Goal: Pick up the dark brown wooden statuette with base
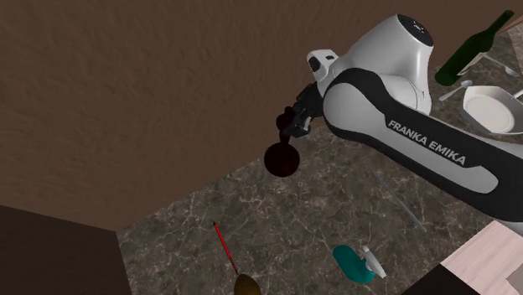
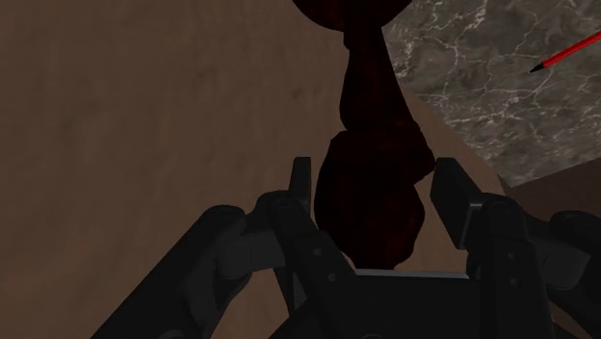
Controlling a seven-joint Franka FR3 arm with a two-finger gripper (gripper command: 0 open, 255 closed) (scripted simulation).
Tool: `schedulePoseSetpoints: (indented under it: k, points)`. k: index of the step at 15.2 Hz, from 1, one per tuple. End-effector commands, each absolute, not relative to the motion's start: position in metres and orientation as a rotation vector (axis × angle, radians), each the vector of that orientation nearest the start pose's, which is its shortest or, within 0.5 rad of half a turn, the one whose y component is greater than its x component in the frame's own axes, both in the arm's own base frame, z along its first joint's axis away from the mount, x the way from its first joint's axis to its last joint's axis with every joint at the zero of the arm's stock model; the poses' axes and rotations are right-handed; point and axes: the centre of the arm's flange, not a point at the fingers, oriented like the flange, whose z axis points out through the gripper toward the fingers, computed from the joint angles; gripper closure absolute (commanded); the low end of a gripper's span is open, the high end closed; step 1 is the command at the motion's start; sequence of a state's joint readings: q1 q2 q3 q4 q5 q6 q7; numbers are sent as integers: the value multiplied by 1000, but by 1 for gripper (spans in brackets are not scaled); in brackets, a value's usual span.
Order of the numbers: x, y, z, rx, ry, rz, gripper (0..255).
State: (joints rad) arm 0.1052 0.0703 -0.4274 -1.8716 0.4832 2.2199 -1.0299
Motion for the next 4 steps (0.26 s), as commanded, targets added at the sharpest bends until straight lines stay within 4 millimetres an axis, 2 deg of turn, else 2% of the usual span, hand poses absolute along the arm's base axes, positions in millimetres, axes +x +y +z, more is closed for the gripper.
schedulePoseSetpoints:
  k: [1, 4]
  points:
    - [583, -172, 519, -2848, -686, -697, 255]
    - [583, -172, 525, -2848, -686, -697, 255]
